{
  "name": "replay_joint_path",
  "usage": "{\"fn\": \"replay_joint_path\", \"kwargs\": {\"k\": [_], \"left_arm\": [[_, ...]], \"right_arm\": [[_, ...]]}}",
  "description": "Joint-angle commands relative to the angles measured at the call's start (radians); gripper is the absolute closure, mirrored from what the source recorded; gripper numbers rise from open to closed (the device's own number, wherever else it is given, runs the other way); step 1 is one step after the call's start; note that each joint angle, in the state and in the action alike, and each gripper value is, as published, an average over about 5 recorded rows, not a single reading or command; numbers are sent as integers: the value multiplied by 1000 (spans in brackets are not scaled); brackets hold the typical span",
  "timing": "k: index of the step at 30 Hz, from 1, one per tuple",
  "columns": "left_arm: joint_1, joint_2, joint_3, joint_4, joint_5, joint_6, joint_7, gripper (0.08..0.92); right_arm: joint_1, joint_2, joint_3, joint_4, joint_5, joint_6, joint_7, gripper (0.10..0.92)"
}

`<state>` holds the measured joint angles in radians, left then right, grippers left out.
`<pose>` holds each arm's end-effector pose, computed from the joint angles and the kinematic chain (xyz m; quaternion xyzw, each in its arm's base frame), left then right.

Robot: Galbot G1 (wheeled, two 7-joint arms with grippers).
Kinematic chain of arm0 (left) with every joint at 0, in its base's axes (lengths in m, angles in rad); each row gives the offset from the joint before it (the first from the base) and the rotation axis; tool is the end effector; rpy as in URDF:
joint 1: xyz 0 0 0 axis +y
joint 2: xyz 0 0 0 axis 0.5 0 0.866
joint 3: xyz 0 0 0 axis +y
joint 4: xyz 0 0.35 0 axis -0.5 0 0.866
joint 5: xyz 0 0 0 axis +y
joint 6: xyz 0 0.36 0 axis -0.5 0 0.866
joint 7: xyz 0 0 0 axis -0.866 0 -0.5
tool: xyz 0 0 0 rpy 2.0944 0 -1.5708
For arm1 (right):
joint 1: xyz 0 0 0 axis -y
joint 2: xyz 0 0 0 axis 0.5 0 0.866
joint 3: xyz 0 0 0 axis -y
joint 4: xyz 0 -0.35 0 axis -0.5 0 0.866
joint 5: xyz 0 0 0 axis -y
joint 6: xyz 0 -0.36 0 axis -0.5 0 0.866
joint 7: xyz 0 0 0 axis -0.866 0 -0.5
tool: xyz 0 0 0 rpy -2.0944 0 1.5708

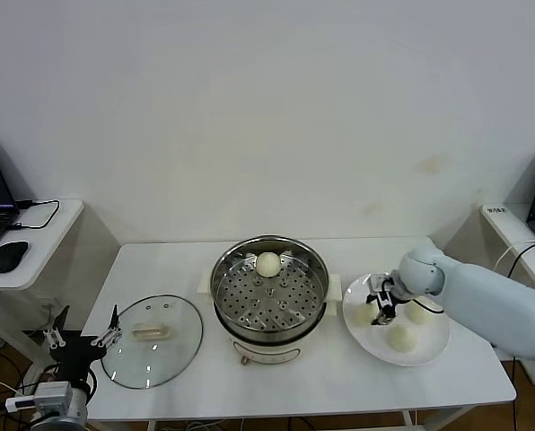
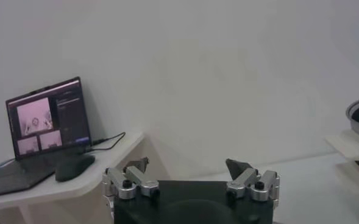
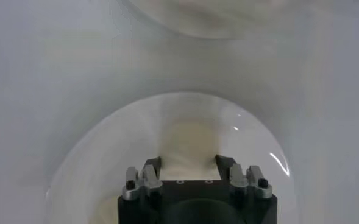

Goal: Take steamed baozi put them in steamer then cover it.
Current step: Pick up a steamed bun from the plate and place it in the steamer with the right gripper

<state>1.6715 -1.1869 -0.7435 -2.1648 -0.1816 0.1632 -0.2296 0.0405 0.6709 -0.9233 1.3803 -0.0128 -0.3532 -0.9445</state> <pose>0.1700 0.1160 -0.2621 0.1032 -0.9833 -0.1369 0.0613 0.4938 -0.1095 -0.2097 0.4808 -0.5673 0.5471 0.3844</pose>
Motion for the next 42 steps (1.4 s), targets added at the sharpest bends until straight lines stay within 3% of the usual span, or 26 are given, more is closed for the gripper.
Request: {"fn": "replay_joint_path", "kwargs": {"k": [1,9,15,21,30,42], "left_arm": [[0,1,-1,-2,-1,1,0,177],[-3,15,-2,-11,-5,2,0,177],[-13,23,4,-11,-10,4,1,177],[-20,26,9,-8,-13,3,2,177],[-23,19,-9,-5,-18,3,3,177],[-18,9,-30,-2,-18,2,3,177]], "right_arm": [[62,-31,-4,30,30,-1,-7,480],[300,-123,-88,112,161,-28,-35,474],[606,-91,-283,175,301,-74,-31,474],[748,58,-372,221,446,-153,16,466],[675,358,-356,166,627,-288,131,465],[472,572,-341,53,653,-371,233,465]]}}
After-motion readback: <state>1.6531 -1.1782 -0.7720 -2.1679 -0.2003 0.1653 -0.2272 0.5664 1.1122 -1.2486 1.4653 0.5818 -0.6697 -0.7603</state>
